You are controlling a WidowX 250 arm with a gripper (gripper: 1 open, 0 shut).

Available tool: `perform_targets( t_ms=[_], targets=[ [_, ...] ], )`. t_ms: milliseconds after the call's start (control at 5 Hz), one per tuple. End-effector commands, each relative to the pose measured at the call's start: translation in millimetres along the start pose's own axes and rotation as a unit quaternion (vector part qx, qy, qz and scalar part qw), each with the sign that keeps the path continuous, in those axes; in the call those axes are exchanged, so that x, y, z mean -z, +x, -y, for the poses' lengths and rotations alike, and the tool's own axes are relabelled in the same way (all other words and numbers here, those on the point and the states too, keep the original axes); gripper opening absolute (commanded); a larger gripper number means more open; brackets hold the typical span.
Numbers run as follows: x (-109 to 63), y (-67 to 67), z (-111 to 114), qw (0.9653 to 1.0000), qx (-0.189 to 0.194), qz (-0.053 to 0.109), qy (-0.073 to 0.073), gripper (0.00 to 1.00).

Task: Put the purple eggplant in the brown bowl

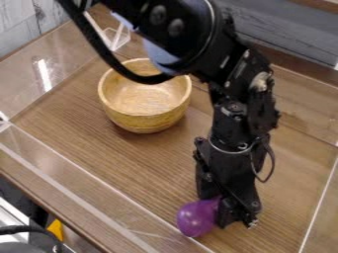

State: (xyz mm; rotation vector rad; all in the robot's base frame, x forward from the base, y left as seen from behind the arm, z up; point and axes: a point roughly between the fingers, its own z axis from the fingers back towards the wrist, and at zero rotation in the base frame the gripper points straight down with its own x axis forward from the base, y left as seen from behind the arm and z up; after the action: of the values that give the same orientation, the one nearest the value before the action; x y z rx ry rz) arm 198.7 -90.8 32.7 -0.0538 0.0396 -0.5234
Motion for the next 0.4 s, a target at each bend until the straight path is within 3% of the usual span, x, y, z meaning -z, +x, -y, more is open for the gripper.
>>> perform_targets(
  t_ms=[0,200],
  targets=[
    [-10.9,4.4,-0.9,0.9997,-0.001,0.026,0.002,0.00],
    [-12.5,4.3,-0.8,0.9996,-0.001,0.030,0.001,0.00]
  ],
)
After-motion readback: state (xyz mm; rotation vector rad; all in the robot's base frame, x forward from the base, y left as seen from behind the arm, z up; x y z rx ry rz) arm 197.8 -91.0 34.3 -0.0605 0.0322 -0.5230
